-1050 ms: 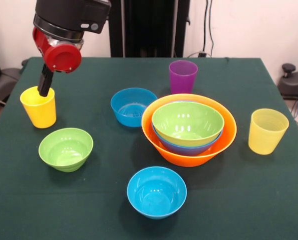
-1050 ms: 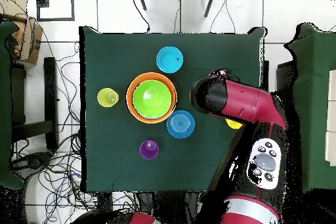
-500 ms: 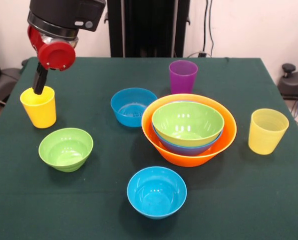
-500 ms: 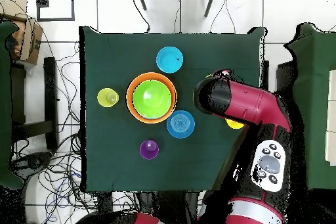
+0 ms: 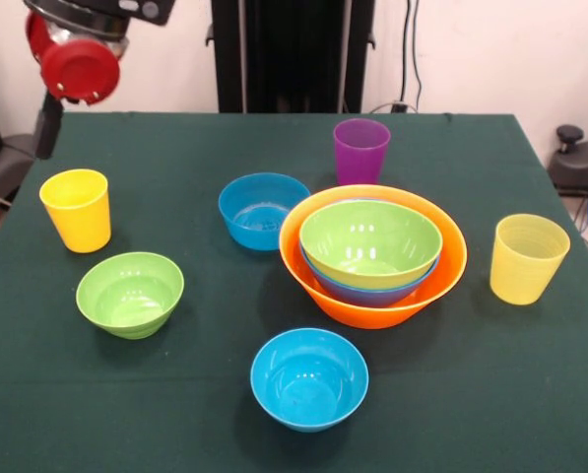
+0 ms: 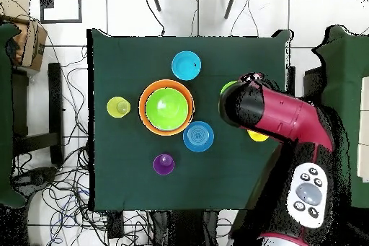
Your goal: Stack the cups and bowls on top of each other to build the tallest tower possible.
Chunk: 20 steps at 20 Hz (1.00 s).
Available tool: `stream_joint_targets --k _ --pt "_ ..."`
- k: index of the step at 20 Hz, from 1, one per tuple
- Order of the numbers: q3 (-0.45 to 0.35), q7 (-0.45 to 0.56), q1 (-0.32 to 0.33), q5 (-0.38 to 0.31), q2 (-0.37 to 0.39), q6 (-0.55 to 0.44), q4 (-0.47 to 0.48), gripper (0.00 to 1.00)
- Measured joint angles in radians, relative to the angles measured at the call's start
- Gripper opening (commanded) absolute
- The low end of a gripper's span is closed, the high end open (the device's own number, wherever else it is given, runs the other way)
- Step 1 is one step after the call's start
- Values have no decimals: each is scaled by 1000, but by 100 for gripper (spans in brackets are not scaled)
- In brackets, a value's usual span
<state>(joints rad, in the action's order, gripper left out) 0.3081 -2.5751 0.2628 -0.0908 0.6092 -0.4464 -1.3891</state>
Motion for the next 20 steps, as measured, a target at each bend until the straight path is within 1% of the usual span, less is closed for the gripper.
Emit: stream_joint_targets --k 5,6,20 --pt "-1 0 11 -1 29 0 0 0" --pt "-1 0 13 -2 33 0 0 100" --pt "-9 0 29 -4 60 0 -1 100"
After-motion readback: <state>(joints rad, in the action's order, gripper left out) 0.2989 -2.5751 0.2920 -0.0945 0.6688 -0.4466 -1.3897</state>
